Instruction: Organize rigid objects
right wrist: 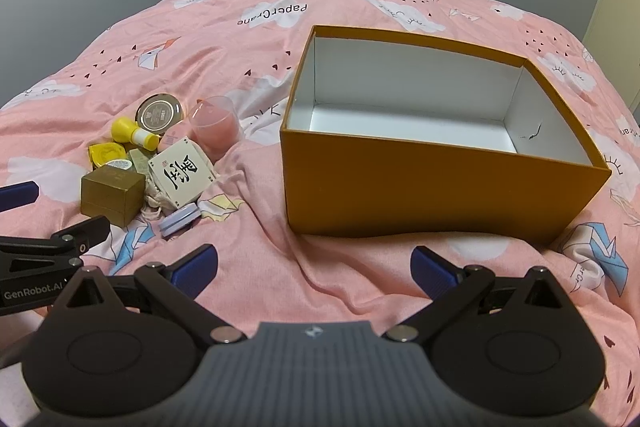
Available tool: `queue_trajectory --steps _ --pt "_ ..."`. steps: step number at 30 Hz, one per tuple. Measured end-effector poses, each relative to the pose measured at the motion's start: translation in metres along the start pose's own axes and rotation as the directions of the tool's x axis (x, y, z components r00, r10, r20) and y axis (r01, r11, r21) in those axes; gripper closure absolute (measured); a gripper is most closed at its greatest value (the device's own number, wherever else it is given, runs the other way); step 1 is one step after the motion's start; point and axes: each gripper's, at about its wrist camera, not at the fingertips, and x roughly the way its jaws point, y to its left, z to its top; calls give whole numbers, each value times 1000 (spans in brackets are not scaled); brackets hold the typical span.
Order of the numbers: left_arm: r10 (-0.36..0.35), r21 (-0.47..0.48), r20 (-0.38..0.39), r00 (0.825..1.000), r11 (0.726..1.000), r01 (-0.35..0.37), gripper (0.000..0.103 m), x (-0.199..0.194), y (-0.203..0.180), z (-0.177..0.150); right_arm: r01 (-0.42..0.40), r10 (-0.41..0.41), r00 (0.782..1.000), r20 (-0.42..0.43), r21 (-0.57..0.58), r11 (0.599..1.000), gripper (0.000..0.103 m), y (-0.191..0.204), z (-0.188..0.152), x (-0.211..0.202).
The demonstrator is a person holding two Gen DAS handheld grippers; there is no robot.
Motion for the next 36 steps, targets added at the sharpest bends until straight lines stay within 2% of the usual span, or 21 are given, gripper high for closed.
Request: queue_trajectory --steps 25,29,33,36 --pt "-1 -1 0 1000 1000 1 0 0 0 0 -7 6 1000 -18 -2 1000 2 2 -1 3" --pt "-22 -5 -4 1000 1000 22 0 0 0 -1 -24 24 999 -27 -5 1000 2 2 -1 5" --pt "-50 -11 -19 999 999 50 12 3 4 -1 -61 60 997 -38 -18 998 3 4 1 8" --pt "-73 -34 -40 997 997 72 18 5 12 1 -97 94 994 -56 -40 995 17 6 5 13"
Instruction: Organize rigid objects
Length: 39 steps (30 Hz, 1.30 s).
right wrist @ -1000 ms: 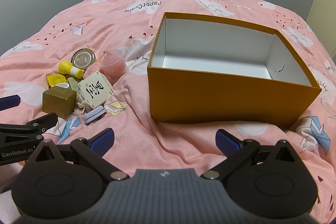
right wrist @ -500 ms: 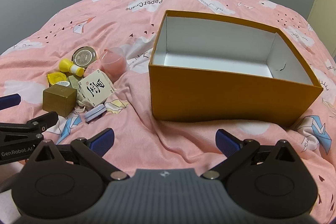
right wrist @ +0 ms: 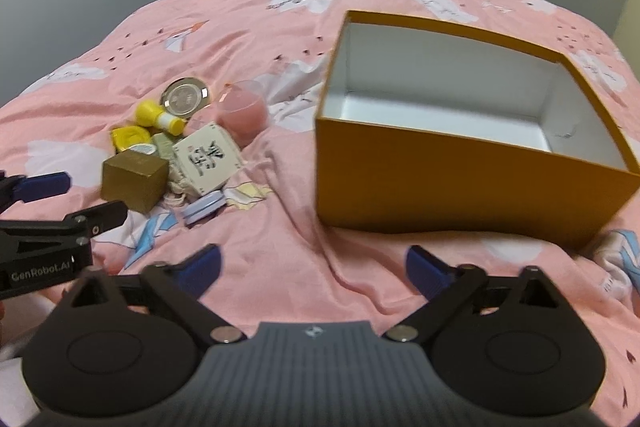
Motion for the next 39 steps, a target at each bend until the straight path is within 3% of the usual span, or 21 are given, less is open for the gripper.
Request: queue_trajectory --steps 2,4,7,12,15,20,28,39 --pt "-8 -13 -23 1000 1000 7 19 4 7 3 -24 24 999 -21 -23 999 27 1 4 5" --pt "-10 -31 -44 999 999 9 21 7 12 4 -66 63 997 -49 -57 996 31 3 9 12" --pt "-13 -58 -69 998 998 9 21 14 20 8 -124 114 990 -81 -132 983 50 13 19 22" --pt "-2 -76 -78 997 997 -4 16 26 25 14 -213 192 976 -104 -261 942 63 38 35 37" --pt "-8 -89 -93 996 996 0 16 35 28 19 -248 222 968 -115 -321 914 63 52 45 49" --pt "49 -108 -126 991 992 -63 17 54 35 24 -254 220 967 -130 -395 883 65 64 60 76" --pt "-23 -169 -140 990 986 -1 13 73 43 27 -299 241 954 -180 -473 829 62 65 70 107" --pt "9 -128 -199 980 991 -35 17 101 41 28 -331 257 943 -212 -489 807 55 64 75 131"
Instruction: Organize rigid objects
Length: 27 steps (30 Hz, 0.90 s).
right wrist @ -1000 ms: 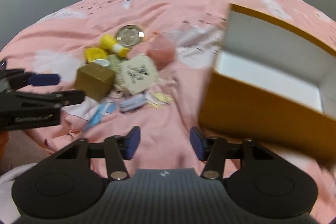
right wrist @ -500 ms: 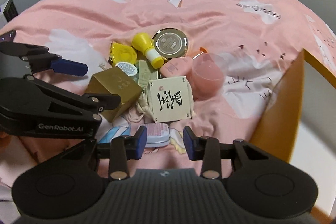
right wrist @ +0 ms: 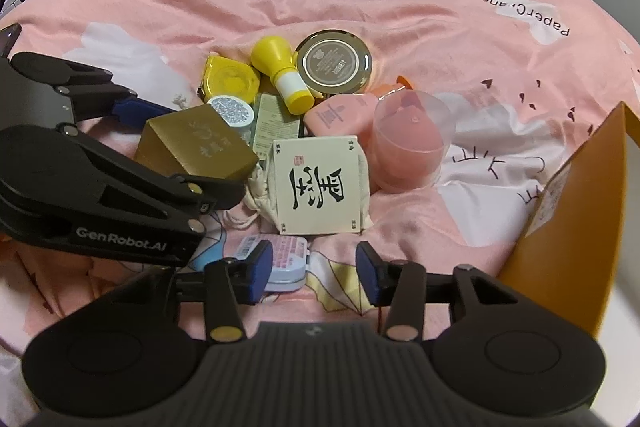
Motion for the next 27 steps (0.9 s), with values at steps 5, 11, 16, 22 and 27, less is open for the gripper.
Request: queue_trajectory --steps 5,11,16,22,27 --pt "-17 6 6 1000 1000 17 30 -11 8 1 7 -7 1000 12 -33 999 41 5 6 10" --pt "-37 -25 -15 999 999 36 23 -11 19 4 33 -31 999 31 -77 996 36 9 18 27" --pt "-39 -24 -33 999 999 38 19 1 18 6 58 -52 998 39 -144 988 30 13 21 40" --pt "-48 -51 -45 998 998 46 17 4 26 8 23 -18 998 53 -98 995 26 8 23 46" --pt "-67 -96 -39 997 993 63 17 -4 37 10 -70 70 993 98 -4 998 12 -2 23 49"
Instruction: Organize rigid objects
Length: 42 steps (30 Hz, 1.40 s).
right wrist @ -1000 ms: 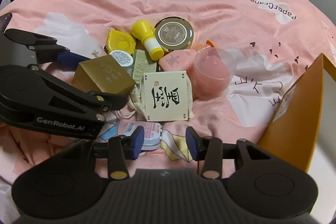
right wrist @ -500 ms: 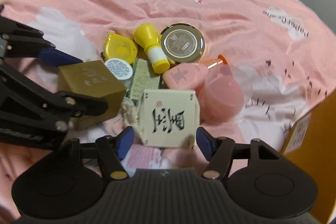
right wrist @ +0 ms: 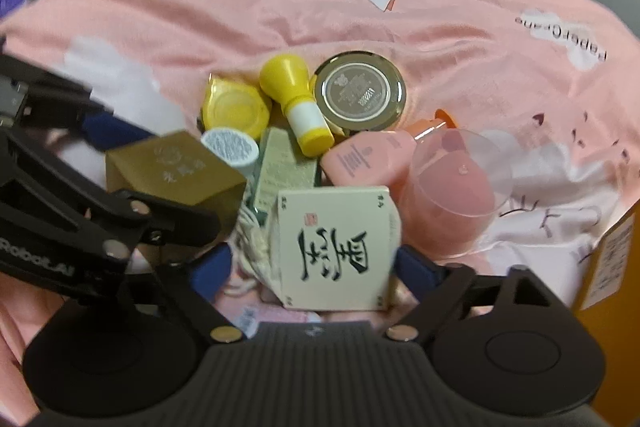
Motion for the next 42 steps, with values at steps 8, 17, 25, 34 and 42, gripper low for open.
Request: queue_trajectory --steps 8,17,25,34,42 --pt "-6 -18 -23 1000 1000 6 10 10 -2 3 76 -77 997 0 -55 996 20 12 3 14" --pt "12 11 -28 1000 1000 -11 16 21 -6 2 100 -101 995 -18 -69 993 27 13 -2 2" --pt "21 21 6 1000 1000 -21 30 -9 -1 1 85 -86 996 -22 -29 996 17 7 1 2" --pt "-10 33 -46 999 999 12 34 -12 -1 -6 88 -88 996 -26 -23 996 30 10 3 0" --pt "-16 73 7 1000 997 16 36 -21 -6 -11 121 -121 993 -11 36 992 99 -4 7 -41"
